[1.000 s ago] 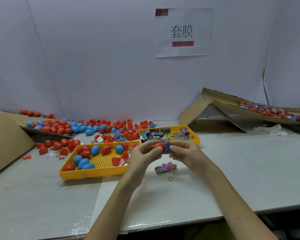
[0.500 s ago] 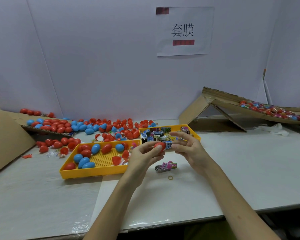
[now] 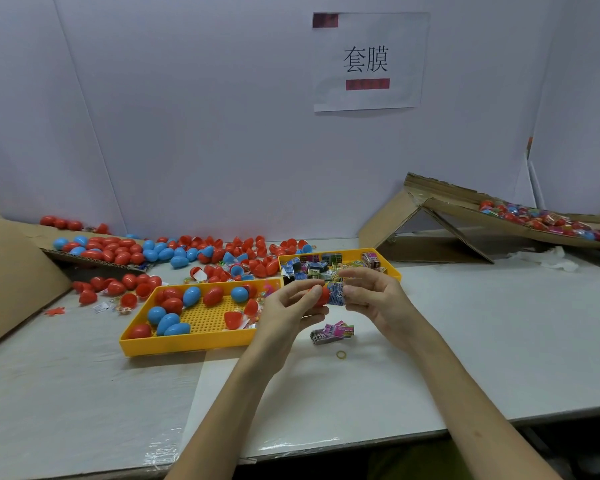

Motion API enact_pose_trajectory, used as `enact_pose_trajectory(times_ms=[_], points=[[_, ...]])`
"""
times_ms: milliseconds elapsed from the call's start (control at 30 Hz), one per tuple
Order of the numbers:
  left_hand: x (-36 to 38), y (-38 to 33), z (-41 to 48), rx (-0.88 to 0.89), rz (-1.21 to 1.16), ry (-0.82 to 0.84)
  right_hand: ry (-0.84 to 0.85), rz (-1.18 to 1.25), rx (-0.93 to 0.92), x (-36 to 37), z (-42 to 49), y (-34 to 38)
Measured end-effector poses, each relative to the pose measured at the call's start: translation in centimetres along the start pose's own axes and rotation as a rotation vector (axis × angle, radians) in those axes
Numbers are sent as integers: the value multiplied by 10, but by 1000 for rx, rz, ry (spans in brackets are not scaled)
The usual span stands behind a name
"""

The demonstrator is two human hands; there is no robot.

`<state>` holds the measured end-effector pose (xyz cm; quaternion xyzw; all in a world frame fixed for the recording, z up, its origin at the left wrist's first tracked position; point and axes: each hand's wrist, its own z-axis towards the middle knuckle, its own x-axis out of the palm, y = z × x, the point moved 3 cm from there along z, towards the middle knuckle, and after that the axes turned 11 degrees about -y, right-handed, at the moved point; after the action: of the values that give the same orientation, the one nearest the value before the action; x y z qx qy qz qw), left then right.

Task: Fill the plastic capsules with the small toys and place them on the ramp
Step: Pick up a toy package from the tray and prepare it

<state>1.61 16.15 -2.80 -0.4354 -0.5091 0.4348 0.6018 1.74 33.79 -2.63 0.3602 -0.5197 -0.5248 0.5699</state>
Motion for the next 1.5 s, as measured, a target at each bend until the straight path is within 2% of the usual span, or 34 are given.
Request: enact_pose_trajectory(times_ms=[167, 300, 467, 667, 900, 1133, 1400, 1500], points=[[-1, 0, 0, -33, -16, -18, -8, -20, 8, -1, 2, -2], [1, -2, -3, -86, -54, 40, -30, -24, 8, -2, 2, 0], [5, -3, -7, -199, -119, 157, 73, 47, 72, -1, -1, 1], [5, -3, -7, -209, -110, 158, 210, -33, 90, 8, -8, 3], [5, -4, -9, -210, -138, 131, 180, -53, 70, 8, -8, 1], [3, -7, -10, -197, -200, 97, 32, -135, 2, 5, -6, 1], [3, -7, -8, -182, -252, 59, -76, 124, 47, -4, -2, 8], [3, -6, -7, -180, -264, 72, -87, 146, 35, -6, -1, 9]])
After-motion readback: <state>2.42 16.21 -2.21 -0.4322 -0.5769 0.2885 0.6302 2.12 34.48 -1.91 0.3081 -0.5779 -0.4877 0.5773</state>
